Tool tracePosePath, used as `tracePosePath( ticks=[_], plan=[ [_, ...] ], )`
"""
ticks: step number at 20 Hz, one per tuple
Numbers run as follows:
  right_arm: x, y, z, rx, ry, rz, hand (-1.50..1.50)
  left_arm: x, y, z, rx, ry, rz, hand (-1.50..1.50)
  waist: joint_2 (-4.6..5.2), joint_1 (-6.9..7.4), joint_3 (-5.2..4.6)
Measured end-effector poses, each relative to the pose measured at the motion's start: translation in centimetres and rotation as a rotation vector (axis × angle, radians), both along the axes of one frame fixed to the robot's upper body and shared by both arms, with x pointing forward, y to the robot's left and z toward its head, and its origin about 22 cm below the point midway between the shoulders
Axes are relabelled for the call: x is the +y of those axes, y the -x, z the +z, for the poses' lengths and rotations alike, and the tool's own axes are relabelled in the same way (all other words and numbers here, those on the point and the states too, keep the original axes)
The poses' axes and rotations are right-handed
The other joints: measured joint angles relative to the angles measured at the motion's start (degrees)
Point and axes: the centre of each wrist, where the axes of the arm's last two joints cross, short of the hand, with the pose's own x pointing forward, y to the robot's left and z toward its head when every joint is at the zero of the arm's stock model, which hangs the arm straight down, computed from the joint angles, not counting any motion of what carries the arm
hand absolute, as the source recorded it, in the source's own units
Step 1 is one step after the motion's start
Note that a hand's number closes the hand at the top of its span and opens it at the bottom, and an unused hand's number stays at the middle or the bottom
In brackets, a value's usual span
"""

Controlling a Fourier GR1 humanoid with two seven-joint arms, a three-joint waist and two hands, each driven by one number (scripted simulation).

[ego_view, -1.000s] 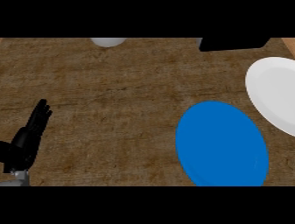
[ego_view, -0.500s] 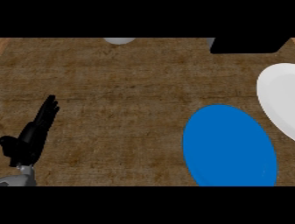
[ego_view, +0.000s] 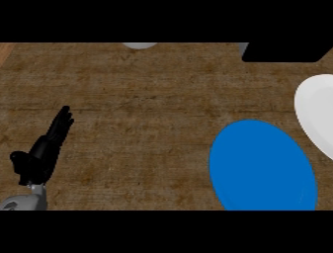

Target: Pick the tomato from the plate and place it in the plate

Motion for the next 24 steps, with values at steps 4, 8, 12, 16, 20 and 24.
tracePosePath(
  ticks=[4, 8, 12, 16, 20, 24],
  plan=[
    [1.0, -3.3, 0.5, 0.014, -0.001, 0.044, 1.50, 0.1, -0.1, 0.1, -0.002, -0.002, 0.001, 0.00, 0.01, 0.24, -0.05],
    [2.3, -6.5, 0.4, 0.046, -0.029, 0.098, 1.50, 0.7, -0.9, 0.7, 0.000, -0.003, -0.002, 0.00, 0.03, 0.19, -0.10],
    [4.5, -10.0, -0.8, 0.069, -0.060, 0.142, 1.50, 0.9, -0.7, 0.7, 0.000, -0.006, -0.003, 0.00, -0.03, 0.12, -0.12],
    [7.3, -13.5, -2.9, 0.078, -0.080, 0.173, 1.50, 0.7, -0.8, 0.4, 0.004, -0.003, 0.003, 0.00, -0.03, 0.03, -0.13],
    [9.8, -16.3, -4.1, 0.100, -0.092, 0.187, 1.50, 0.5, -0.6, 0.2, 0.003, 0.002, 0.006, 0.00, -0.04, 0.01, -0.11],
    [12.2, -18.9, -5.8, 0.089, -0.161, 0.164, 1.50, 0.6, -0.7, 0.7, 0.000, 0.002, 0.000, 0.00, -0.01, 0.19, -0.11]
  ],
)
